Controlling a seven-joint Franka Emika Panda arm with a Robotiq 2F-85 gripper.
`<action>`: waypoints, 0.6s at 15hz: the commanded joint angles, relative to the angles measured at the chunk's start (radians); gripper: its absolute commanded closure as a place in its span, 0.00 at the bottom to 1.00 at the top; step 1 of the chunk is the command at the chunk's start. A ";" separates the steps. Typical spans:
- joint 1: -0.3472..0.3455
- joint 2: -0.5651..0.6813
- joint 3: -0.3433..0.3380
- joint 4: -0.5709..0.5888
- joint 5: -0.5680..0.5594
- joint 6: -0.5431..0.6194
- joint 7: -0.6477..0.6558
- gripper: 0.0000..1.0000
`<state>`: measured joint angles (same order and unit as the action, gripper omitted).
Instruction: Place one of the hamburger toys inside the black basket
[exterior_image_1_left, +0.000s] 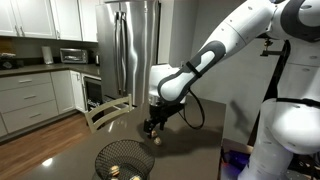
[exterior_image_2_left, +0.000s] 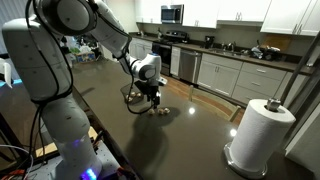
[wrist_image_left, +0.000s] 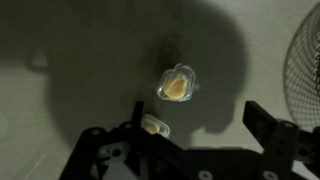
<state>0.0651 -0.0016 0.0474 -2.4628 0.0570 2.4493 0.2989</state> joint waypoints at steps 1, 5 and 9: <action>-0.010 0.052 -0.007 0.045 -0.040 -0.012 0.055 0.00; -0.008 0.080 -0.023 0.071 -0.035 -0.040 0.083 0.00; -0.006 0.088 -0.032 0.072 -0.028 -0.047 0.095 0.00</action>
<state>0.0650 0.0717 0.0175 -2.4116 0.0496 2.4278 0.3577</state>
